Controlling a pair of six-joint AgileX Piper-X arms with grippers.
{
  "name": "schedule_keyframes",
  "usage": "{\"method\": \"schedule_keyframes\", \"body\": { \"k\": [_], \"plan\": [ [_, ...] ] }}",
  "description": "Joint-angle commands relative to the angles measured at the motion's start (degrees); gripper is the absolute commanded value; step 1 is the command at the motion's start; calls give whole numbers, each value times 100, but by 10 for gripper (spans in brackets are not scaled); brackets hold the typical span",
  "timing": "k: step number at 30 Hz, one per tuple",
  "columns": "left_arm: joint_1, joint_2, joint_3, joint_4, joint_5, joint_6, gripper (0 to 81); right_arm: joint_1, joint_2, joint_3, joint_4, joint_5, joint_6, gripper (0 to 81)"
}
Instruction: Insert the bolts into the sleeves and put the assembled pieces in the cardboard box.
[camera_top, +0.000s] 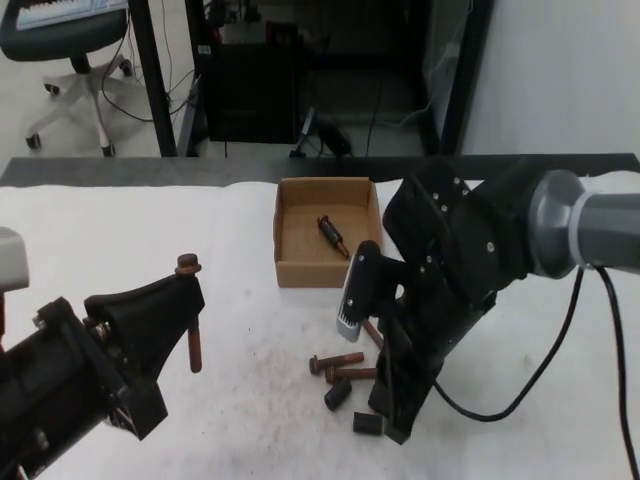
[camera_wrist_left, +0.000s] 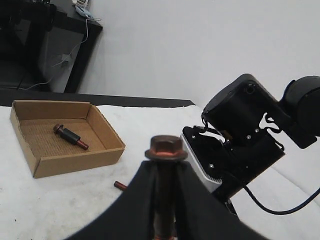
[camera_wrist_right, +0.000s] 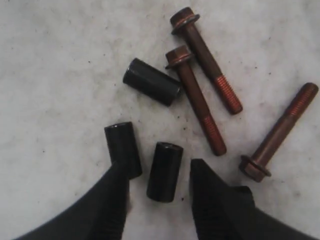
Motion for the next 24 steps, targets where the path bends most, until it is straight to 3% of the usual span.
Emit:
{"method": "schedule_keyframes", "body": {
  "k": [1,7,15,24],
  "plan": [
    [13,-54,-40,-65,-29,41,3,44,5,-23,-105,-108,363,381],
    [13,-54,-40,-65,13,44,3,262,54,-23,-103,-336,787,381],
    [13,-54,-40,-65,13,44,3,332,53,-23,449,-309,-673,370],
    [13,-54,-40,-65,37,55,3,332,53,-23,-13,-175,-2046,351]
  ]
}}
